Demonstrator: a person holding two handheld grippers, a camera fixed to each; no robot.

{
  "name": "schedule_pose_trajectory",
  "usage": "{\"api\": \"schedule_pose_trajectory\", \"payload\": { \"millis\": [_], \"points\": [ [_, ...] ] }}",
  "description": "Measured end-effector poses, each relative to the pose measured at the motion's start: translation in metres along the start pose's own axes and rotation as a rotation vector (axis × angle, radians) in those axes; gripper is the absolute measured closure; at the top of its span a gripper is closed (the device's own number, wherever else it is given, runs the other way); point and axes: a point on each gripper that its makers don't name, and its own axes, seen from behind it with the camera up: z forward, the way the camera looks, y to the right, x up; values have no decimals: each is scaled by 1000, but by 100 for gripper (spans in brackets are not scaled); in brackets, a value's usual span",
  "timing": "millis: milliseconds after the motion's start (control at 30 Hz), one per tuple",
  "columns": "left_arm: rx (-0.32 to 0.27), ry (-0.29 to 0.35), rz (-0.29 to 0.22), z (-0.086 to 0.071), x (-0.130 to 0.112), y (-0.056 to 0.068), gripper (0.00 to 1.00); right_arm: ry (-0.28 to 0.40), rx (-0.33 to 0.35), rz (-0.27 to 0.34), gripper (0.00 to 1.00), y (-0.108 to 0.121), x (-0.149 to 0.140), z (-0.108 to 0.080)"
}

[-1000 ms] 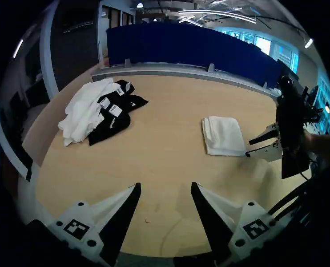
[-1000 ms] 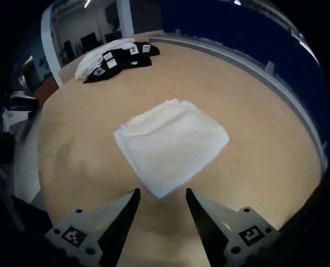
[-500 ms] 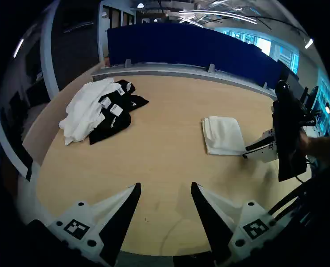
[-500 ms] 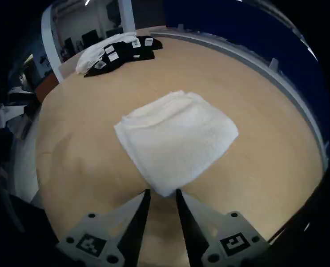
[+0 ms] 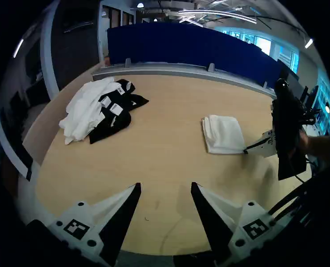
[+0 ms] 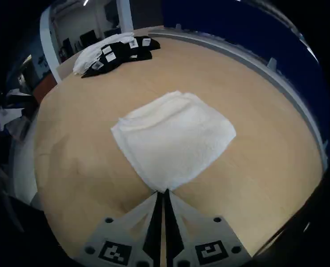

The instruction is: Fold towel

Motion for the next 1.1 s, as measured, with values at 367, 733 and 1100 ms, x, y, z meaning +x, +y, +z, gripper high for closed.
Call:
{"api": "schedule_pose_trajectory", "payload": {
  "millis": [367,733,1100],
  "points": [
    [-15,5,-3,-1,6,5,17,71,-25,-59,98,2,37,-33],
    [-40,52,18,-1,28,14,17,201,-78,-136,98,11,112,-101],
    [-67,90,36,-4,44,25,17,269,-123,-180,98,18,143,-158]
  ]
}}
